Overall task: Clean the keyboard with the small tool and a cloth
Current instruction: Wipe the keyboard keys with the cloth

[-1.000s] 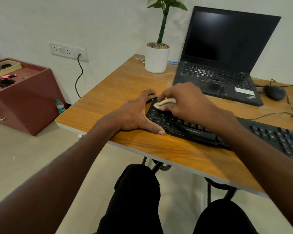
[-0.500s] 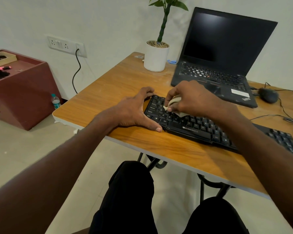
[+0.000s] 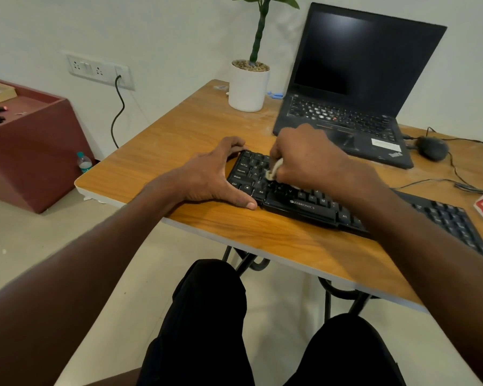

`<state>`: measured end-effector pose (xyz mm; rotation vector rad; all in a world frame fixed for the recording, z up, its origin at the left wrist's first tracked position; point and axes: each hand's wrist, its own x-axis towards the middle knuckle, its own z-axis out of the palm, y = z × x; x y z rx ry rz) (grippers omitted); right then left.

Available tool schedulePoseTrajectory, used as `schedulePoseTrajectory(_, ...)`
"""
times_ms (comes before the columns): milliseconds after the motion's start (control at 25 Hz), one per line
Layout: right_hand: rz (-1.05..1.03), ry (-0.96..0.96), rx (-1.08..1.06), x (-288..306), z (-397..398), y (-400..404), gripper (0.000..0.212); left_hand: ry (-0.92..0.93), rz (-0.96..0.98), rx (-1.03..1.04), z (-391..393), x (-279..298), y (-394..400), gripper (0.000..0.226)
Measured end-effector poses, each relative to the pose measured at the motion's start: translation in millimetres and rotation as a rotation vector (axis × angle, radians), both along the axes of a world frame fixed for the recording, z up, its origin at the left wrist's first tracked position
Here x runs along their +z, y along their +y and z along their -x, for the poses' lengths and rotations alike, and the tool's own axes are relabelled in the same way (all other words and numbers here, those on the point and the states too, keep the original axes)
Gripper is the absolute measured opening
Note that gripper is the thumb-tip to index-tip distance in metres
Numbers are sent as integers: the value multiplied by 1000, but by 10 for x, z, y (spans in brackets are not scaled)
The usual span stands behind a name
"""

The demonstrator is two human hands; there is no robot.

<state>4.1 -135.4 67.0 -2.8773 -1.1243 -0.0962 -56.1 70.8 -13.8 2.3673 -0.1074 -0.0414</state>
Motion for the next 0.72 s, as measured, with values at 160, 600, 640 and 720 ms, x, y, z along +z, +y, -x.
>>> schedulePoseTrajectory(160, -66, 3, 10, 4, 82, -15, 18, 2, -8, 8, -18, -11, 3, 143)
schedulePoseTrajectory(600, 42, -2, 38, 67, 79, -165, 22, -2, 15, 5, -19, -16, -5, 141)
schedulePoseTrajectory(640, -16, -30, 28, 47, 67, -103, 19, -7, 12, 6, -13, -14, -4, 140)
schedulePoseTrajectory(720, -122, -69, 30, -25, 66, 7, 21, -12, 9, 5, -5, -5, -10, 140)
